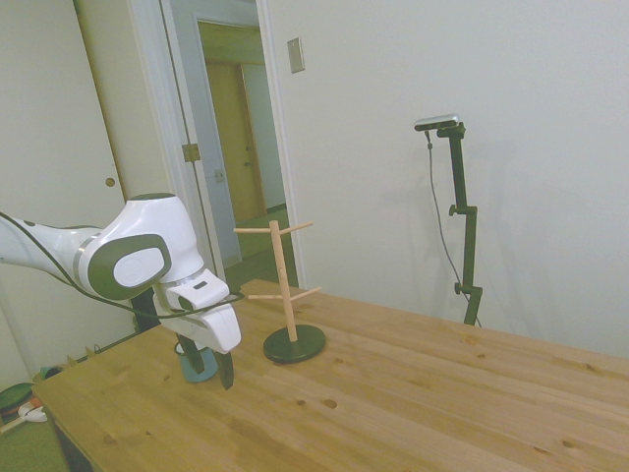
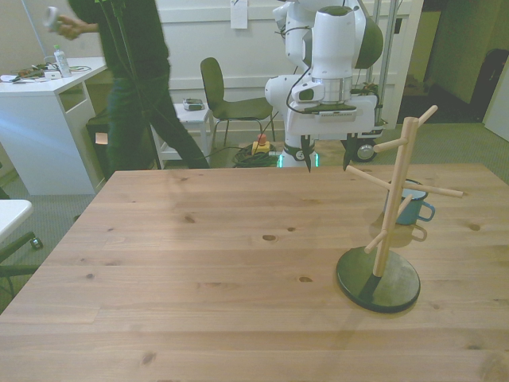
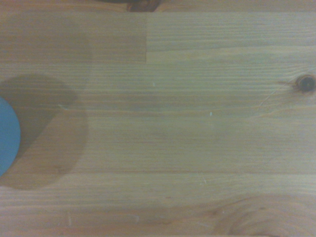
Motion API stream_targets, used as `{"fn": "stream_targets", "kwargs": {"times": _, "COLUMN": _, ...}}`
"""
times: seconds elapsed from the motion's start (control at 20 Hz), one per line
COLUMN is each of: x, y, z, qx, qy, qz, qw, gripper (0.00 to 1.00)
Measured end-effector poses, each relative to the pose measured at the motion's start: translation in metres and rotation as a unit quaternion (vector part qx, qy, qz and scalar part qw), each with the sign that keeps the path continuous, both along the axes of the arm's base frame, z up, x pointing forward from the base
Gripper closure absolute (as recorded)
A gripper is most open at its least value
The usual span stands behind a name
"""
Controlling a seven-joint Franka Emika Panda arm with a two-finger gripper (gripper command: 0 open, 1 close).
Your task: Hang the mug
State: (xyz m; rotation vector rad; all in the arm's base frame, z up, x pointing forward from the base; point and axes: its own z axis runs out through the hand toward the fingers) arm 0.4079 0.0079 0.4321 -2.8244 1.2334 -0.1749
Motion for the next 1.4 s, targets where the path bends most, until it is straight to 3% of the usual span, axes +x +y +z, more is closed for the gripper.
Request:
{"fn": "stream_targets", "kwargs": {"times": 0.45, "x": -0.002, "y": 0.030, "z": -0.001, "qx": -0.011, "qy": 0.000, "qz": 0.021, "qw": 0.9997, "gripper": 0.00}}
{"fn": "stream_targets", "kwargs": {"times": 0.75, "x": -0.009, "y": 0.078, "z": 0.025, "qx": -0.032, "qy": -0.030, "qz": 0.067, "qw": 0.9968, "gripper": 0.00}}
{"fn": "stream_targets", "kwargs": {"times": 1.0, "x": -0.008, "y": 0.118, "z": 0.040, "qx": -0.081, "qy": -0.042, "qz": 0.126, "qw": 0.9878, "gripper": 0.00}}
{"fn": "stream_targets", "kwargs": {"times": 1.4, "x": 0.002, "y": 0.171, "z": 0.016, "qx": -0.131, "qy": -0.030, "qz": 0.196, "qw": 0.9713, "gripper": 0.00}}
